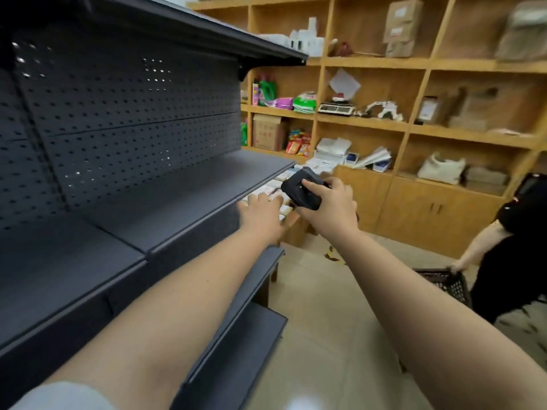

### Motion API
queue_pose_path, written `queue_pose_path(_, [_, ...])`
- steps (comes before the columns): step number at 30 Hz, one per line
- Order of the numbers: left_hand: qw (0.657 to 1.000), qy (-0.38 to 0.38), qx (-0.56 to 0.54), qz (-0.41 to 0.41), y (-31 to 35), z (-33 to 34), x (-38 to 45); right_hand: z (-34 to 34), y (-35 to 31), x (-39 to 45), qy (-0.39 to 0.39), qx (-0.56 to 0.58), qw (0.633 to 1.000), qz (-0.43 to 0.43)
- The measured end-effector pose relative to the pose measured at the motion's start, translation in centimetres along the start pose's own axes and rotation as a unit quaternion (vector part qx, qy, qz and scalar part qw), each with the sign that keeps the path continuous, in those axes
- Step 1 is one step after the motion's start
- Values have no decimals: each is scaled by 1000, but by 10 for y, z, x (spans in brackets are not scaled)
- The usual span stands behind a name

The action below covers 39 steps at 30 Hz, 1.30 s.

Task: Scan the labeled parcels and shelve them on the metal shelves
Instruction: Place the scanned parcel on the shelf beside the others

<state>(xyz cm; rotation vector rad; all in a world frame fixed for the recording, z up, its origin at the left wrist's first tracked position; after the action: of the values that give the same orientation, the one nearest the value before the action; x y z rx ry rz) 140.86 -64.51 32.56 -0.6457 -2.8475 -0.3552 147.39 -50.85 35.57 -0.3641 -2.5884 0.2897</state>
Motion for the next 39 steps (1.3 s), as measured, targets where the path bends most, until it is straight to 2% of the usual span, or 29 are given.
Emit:
queue_pose_path(5, [999,-25,-24,11,40,80,84,56,77,50,-15,-2,999,39])
queue_pose_path(11, [996,-56,-31,63,64,159,186,130,155,125,-13,-7,996,87])
queue_pose_path(19, [994,-63,-66,53,74,262,356,237,244,249,-66,-25,983,167])
queue_pose_path(24, [990,-112,-78,39,112,341,422,308,305,306,-132,-32,973,186])
queue_pose_path(27, [988,-127,-76,32,132,387,471,349,355,347,-142,-19,969,199])
queue_pose_path(35, [990,-129,-49,-37,163,457,645,432,471,509,-162,21,969,184])
queue_pose_path(39, [980,-134,-77,-126,157,480,718,474,497,594,-196,27,970,140])
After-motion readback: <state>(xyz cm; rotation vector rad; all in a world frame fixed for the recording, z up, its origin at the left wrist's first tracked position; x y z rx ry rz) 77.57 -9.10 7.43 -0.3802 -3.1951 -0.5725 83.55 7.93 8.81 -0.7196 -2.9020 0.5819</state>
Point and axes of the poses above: each hand's wrist, its own x-axis towards the middle knuckle, its own z-axis out of the palm, y = z × x, the point moved 4 cm from there along x, towards the middle knuckle, and after that the axes turned 11 degrees about -x, right-handed, at the moved point
